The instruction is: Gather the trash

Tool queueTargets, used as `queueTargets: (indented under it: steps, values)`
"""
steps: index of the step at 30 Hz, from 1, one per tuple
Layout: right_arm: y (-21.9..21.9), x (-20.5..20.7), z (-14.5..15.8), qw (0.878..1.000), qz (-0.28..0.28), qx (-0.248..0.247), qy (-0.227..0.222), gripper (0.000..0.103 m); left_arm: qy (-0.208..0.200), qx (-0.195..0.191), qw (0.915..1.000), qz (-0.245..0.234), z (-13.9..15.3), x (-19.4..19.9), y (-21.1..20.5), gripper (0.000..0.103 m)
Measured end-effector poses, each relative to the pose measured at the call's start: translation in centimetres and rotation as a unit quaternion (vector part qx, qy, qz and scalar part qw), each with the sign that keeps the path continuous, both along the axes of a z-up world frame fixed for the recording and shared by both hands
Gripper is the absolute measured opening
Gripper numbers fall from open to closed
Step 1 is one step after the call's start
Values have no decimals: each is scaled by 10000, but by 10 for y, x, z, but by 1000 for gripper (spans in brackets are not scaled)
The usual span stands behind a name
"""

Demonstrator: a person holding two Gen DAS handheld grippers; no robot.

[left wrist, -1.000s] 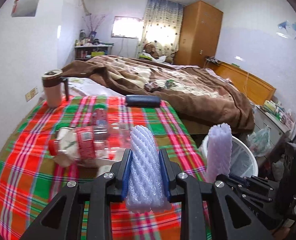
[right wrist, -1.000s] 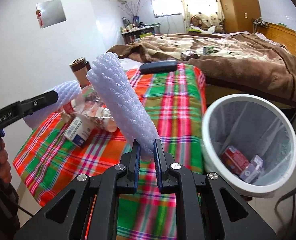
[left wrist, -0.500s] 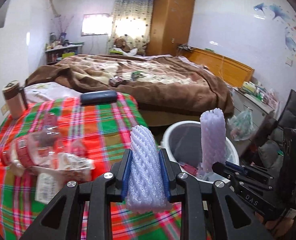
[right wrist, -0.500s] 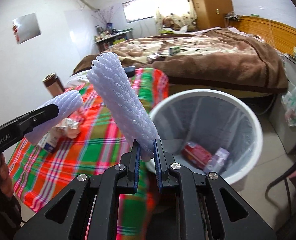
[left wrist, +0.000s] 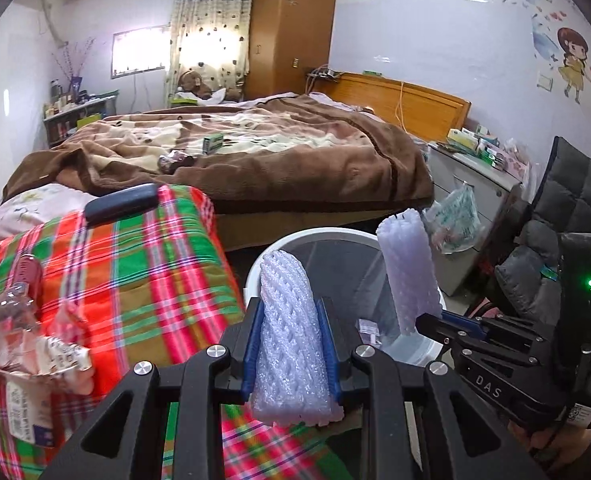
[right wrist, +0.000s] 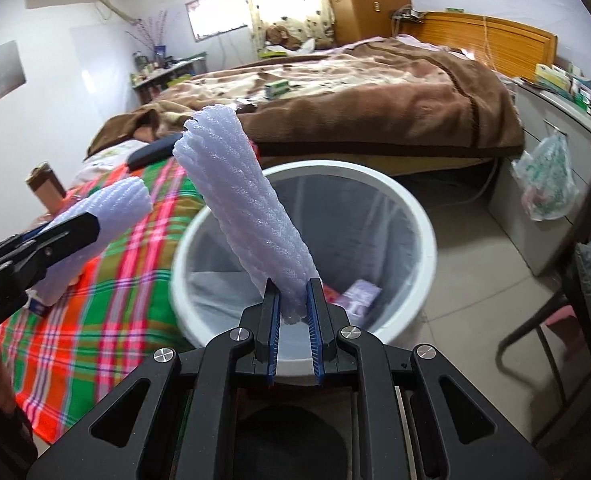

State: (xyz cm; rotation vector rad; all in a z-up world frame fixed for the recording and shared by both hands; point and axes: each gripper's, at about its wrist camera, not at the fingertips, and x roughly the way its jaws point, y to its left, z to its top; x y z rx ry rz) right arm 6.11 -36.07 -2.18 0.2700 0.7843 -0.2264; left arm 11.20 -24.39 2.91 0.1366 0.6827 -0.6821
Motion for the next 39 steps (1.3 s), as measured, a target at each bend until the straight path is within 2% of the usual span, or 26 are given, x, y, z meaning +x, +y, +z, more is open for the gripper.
queueTargets:
  steps: [9, 13, 14, 16, 17, 18, 20, 21, 27, 39]
  values:
    - [-19, 8, -13, 9990, -268, -88, 354, 14, 227, 123, 9996, -116, -20, 14, -32, 27]
    - [-25, 9, -19, 9985, -295, 36, 460, 14, 260, 106, 9995, -164, -24, 18, -39, 28]
    - [-26, 8, -20, 9984, -307, 8, 483, 15, 236, 120, 9995, -175, -25, 18, -41, 30]
    - [-27, 9, -21, 9981, -314, -31, 531, 17, 238, 158, 9995, -136, -27, 21, -43, 41]
    - [-26, 8, -20, 9980, -350, -64, 527, 21, 281, 147, 9994, -118, -28, 23, -43, 51]
    - [-27, 8, -20, 9980, -362, -77, 520, 31, 319, 104, 9993, -135, -28, 24, -42, 55]
    - [-27, 7, -19, 9981, -346, -36, 507, 52, 342, 52, 9993, -139, -29, 24, -40, 57]
    - [-27, 5, -18, 9983, -333, -7, 477, 54, 335, 72, 9993, -128, -29, 24, -41, 57]
    - [-25, 1, -14, 9986, -382, 14, 369, 54, 348, 11, 9994, -45, -27, 24, -31, 63]
    - [-5, -2, 0, 9996, -281, -27, -28, 54, 220, -154, 9993, 263, -13, 12, 10, 63]
